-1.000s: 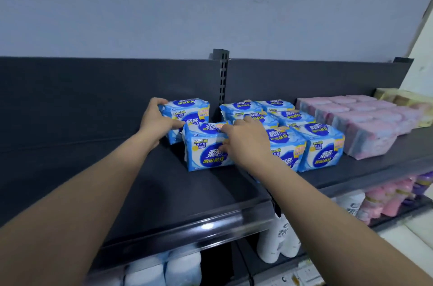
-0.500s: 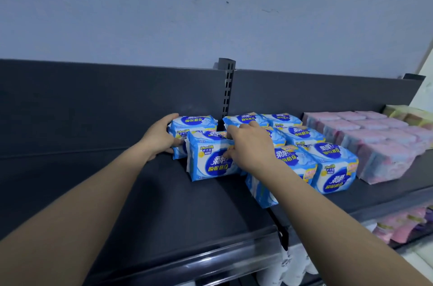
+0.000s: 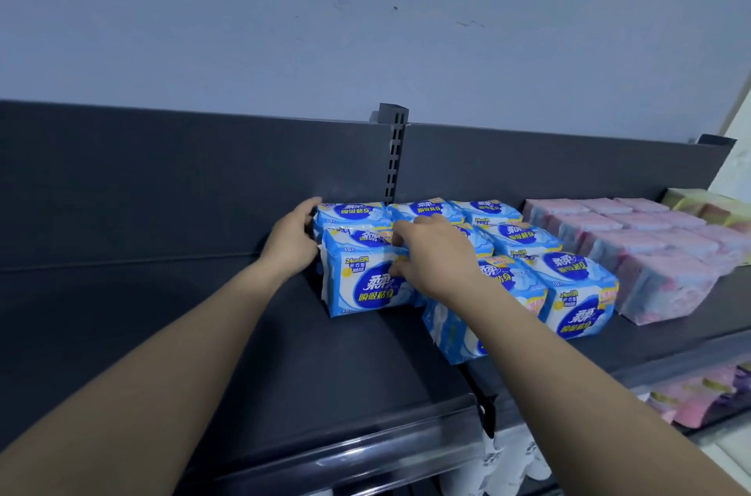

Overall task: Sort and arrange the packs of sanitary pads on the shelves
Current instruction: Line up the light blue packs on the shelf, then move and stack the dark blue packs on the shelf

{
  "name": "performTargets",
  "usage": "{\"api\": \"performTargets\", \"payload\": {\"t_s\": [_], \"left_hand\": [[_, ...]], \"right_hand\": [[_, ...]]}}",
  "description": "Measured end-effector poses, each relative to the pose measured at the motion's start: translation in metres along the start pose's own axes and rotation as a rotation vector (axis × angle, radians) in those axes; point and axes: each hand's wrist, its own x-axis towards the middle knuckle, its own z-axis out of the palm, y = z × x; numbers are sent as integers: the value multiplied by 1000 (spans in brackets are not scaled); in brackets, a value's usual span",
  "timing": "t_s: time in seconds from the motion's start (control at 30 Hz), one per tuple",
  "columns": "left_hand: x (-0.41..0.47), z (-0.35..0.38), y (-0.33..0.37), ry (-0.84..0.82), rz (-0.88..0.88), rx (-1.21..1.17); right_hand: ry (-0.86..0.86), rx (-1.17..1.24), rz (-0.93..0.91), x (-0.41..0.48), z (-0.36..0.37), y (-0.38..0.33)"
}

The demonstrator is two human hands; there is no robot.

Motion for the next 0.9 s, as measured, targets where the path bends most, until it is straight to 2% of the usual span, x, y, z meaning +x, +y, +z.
{"api": "performTargets", "payload": {"t_s": [0.2,0.37,0.57,0.9], "left_hand": [[-15,-9,-1,-167,-100,-69],[-33,-16,0,-244,-99,143],[-82,-44,20,-146,-170,561],[-233,-125,39,130,-368,967]], "right_hand": [[15,-43,-2,-3,0,-1],[20,-93,-27,-8,0,-3],[90,-36,-233,-22,0,-29],[-42,111,-603,-72,0,-91]]}}
